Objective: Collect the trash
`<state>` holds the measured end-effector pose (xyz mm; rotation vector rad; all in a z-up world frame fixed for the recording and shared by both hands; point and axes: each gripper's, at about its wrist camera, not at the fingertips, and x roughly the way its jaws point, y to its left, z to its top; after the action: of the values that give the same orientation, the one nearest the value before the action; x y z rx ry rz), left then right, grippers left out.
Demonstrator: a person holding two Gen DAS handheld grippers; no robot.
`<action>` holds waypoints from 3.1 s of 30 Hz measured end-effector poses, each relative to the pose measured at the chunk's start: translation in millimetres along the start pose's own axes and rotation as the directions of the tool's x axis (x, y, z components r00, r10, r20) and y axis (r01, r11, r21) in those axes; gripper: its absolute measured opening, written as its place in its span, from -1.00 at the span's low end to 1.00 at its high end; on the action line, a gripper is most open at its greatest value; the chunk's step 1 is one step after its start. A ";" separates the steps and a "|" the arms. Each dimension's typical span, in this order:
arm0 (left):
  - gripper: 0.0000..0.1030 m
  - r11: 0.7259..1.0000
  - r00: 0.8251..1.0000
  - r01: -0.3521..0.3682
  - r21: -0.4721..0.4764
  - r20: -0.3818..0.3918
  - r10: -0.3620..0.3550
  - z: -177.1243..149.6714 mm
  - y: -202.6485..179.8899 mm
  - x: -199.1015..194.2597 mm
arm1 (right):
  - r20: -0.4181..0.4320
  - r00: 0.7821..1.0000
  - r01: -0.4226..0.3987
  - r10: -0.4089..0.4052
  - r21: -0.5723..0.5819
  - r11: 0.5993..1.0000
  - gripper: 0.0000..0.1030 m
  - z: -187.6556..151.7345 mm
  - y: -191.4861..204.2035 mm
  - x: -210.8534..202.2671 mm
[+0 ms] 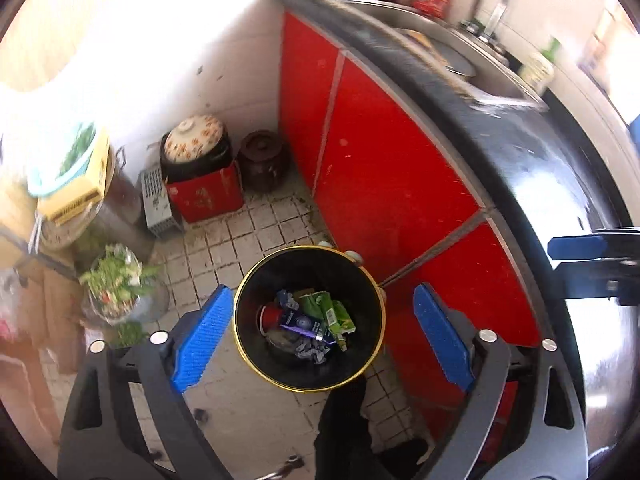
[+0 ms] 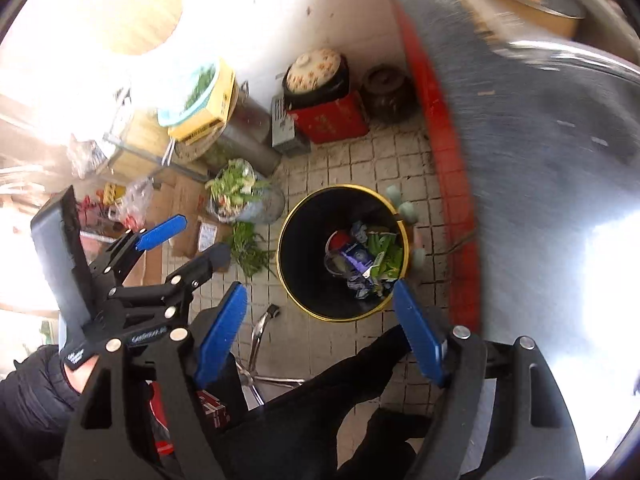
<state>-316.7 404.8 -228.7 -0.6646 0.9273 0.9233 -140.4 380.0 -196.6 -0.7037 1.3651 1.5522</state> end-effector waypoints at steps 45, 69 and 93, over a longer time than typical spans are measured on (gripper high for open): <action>0.84 0.428 0.899 0.371 0.824 -0.204 -0.387 -83.7 -523.7 -143.7 | -0.026 0.603 0.208 -0.797 0.970 0.126 0.75 -557.9 -149.5 -363.6; 0.84 0.437 0.907 0.361 0.824 -0.201 -0.370 -75.3 -520.3 -138.2 | -0.018 0.616 0.204 -0.787 0.969 0.137 0.75 -546.1 -154.9 -366.3; 0.84 0.431 0.912 0.356 0.829 -0.207 -0.356 -75.5 -525.0 -131.0 | -0.014 0.624 0.202 -0.781 0.969 0.144 0.75 -544.3 -165.8 -366.2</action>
<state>80.8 53.5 -98.3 0.0387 1.0492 -0.0155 77.4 -248.0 -69.7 0.0538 1.1056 0.1153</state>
